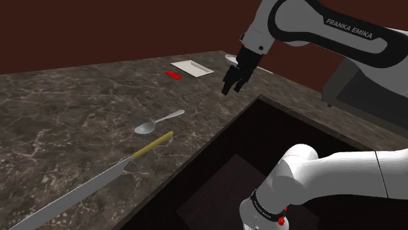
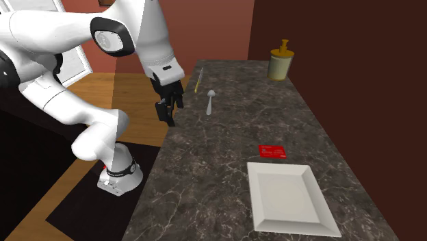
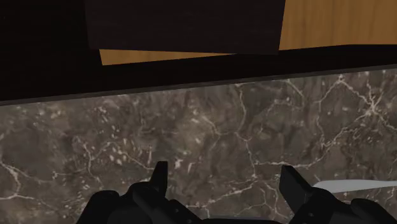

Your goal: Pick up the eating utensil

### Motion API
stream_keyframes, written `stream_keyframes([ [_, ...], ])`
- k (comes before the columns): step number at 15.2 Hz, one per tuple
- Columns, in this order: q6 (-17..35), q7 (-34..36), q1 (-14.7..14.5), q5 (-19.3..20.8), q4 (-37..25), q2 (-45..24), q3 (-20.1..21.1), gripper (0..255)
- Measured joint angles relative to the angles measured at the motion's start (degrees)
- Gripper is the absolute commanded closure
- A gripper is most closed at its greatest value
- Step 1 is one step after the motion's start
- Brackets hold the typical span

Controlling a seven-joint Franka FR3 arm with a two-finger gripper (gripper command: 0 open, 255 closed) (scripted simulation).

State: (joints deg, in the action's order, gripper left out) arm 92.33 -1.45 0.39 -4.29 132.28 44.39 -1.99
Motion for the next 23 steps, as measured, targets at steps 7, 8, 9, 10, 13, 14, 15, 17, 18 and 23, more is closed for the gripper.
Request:
stream_keyframes([
  [7, 3.4, 6.1, -2.1, -2.5, -0.7, -2.7, 6.9, 0],
  [8, 3.9, 7.2, -2.5, -2.9, -1.2, -3.4, 8.1, 0],
  [9, 4.3, 8.5, -2.8, -3.2, -2.0, -4.3, 9.5, 0],
  [10, 5.4, 9.4, -3.1, -3.4, -2.2, -5.3, 10.7, 0],
  [13, 7.2, 13.5, -4.0, -4.1, -4.5, -8.6, 15.0, 0],
  [14, 7.9, 14.7, -4.3, -4.2, -4.6, -9.2, 16.3, 0],
  [15, 8.3, 16.3, -4.5, -4.4, -5.6, -10.3, 17.9, 0],
  [17, 9.6, 18.6, -4.7, -4.1, -7.3, -12.9, 20.5, 0],
  [18, 10.6, 19.8, -4.9, -4.0, -7.4, -13.7, 21.8, 0],
  [23, 12.6, 27.1, -5.0, -1.5, -13.9, -21.7, 29.1, 0],
])
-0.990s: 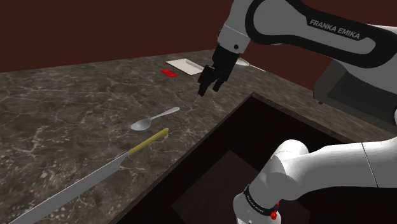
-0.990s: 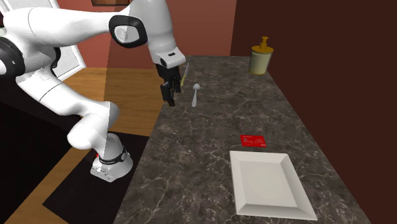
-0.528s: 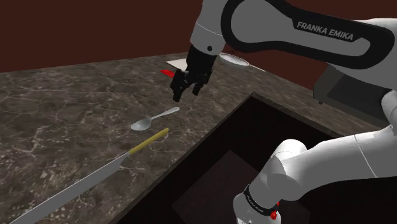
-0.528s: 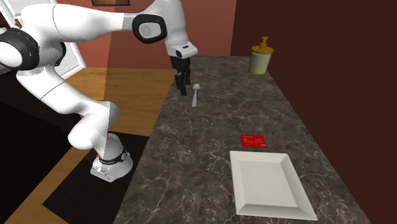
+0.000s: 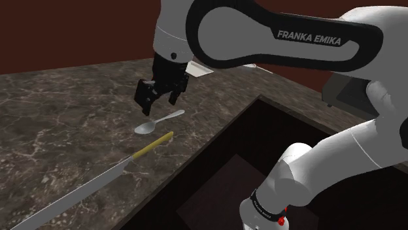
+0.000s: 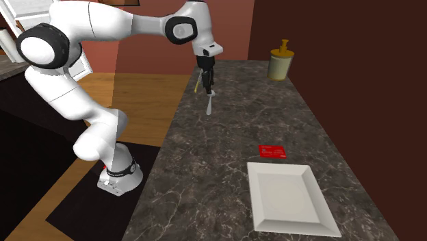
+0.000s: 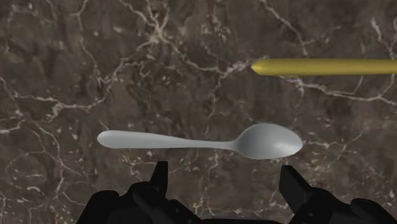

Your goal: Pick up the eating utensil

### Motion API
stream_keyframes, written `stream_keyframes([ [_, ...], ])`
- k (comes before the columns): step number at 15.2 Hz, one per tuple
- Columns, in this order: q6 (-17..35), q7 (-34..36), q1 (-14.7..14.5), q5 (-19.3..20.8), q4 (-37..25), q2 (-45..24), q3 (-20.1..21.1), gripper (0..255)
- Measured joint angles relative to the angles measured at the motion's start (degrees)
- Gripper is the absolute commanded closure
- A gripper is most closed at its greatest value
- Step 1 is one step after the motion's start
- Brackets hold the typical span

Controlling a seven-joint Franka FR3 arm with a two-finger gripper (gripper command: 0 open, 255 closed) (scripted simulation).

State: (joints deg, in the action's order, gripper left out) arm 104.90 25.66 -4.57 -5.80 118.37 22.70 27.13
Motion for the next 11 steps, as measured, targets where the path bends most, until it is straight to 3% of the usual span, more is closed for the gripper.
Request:
stream_keyframes([
  [4, 0.5, 5.6, 0.3, 3.7, -6.2, -7.0, 5.1, 0],
  [11, 5.8, 6.8, -0.1, 4.0, -1.2, -7.5, 6.1, 0],
])
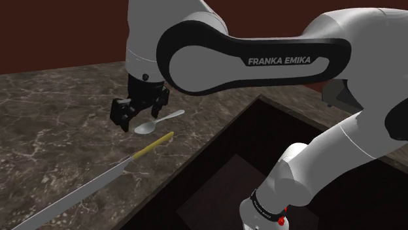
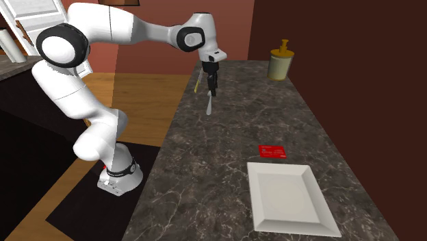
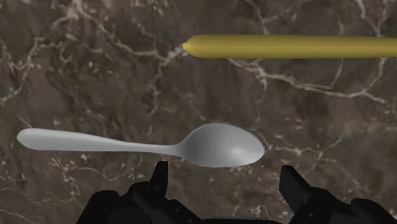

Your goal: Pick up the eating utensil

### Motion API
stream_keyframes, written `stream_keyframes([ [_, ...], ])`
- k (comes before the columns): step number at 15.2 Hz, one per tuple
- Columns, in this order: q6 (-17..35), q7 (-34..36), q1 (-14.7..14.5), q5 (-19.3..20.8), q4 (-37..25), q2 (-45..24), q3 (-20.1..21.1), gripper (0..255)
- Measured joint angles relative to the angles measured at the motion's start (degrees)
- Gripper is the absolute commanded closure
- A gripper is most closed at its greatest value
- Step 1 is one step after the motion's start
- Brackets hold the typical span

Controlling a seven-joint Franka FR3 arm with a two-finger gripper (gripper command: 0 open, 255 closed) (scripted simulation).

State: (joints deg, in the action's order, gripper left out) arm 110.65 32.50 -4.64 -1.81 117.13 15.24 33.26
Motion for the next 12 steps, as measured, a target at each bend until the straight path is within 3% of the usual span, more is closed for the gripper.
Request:
stream_keyframes([
  [1, 0.5, 0.0, 0.0, 0.1, 0.4, -0.2, 0.1, 0],
  [2, 0.8, 0.1, 0.0, 0.1, 0.6, -0.3, 0.1, 255],
  [12, 1.1, 0.2, 0.0, 0.1, 0.8, -0.2, 0.2, 255],
])
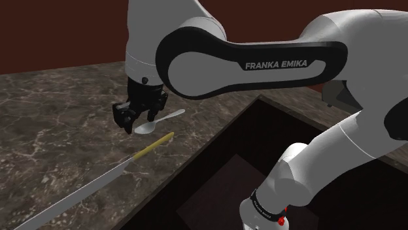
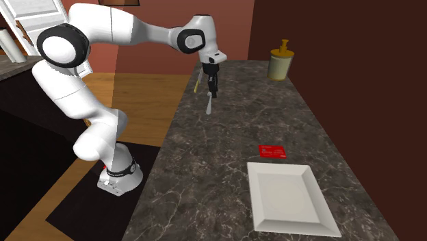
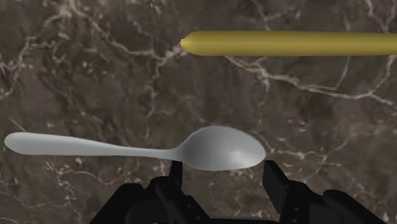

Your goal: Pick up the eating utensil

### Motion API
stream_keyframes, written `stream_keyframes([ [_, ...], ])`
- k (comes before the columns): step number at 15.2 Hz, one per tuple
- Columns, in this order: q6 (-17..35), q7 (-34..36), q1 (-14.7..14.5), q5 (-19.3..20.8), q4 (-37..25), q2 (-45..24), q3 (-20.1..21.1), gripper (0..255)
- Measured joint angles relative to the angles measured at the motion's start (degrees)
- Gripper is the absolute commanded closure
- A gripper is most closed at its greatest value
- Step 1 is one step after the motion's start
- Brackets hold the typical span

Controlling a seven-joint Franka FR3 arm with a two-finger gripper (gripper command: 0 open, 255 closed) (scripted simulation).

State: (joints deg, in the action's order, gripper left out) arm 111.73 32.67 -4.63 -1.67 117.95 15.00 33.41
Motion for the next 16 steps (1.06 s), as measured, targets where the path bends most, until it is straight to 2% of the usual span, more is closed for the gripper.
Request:
stream_keyframes([
  [16, -11.2, -0.6, 0.5, 0.4, -11.7, -0.6, -0.6, 255],
])
